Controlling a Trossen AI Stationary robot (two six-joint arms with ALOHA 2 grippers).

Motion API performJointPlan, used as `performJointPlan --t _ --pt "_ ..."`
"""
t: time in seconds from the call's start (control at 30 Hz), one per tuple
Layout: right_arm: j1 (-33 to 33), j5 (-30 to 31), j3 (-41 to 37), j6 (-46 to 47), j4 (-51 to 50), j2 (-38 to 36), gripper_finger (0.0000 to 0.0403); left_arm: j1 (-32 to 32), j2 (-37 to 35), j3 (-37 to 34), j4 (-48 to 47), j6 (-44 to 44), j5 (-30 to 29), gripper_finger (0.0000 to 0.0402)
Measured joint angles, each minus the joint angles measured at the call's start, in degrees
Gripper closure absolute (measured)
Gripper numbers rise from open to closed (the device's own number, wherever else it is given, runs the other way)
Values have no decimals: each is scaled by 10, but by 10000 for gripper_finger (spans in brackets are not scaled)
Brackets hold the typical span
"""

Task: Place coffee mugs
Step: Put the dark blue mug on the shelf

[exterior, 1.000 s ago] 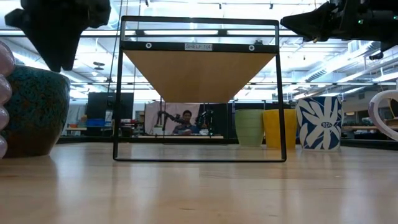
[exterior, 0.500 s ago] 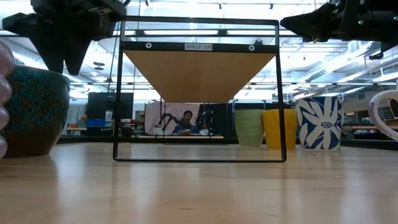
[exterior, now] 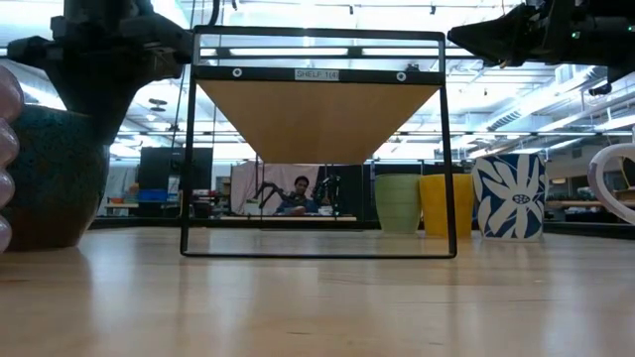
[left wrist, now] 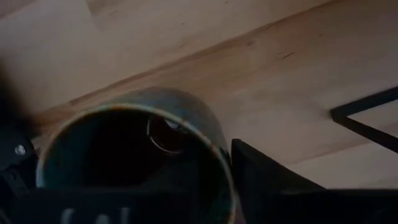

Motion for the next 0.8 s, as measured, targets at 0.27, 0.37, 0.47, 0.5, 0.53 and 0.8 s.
performJointPlan --t 0.27,0.37,0.47,0.5,0.53,0.8 --pt "0 0 0 0 1 0 316 3 0 0 -18 156 -6 371" --pt "0 0 0 0 3 0 316 20 0 24 -53 260 7 371" --pt "0 0 0 0 4 0 316 50 -2 65 -121 368 -14 371" --pt "0 0 0 0 4 0 316 64 -2 81 -140 405 -22 371" --pt "0 0 0 0 4 0 316 76 -2 96 -155 440 -31 371" --pt "0 0 0 3 -9 21 316 178 -2 211 -225 759 -173 371"
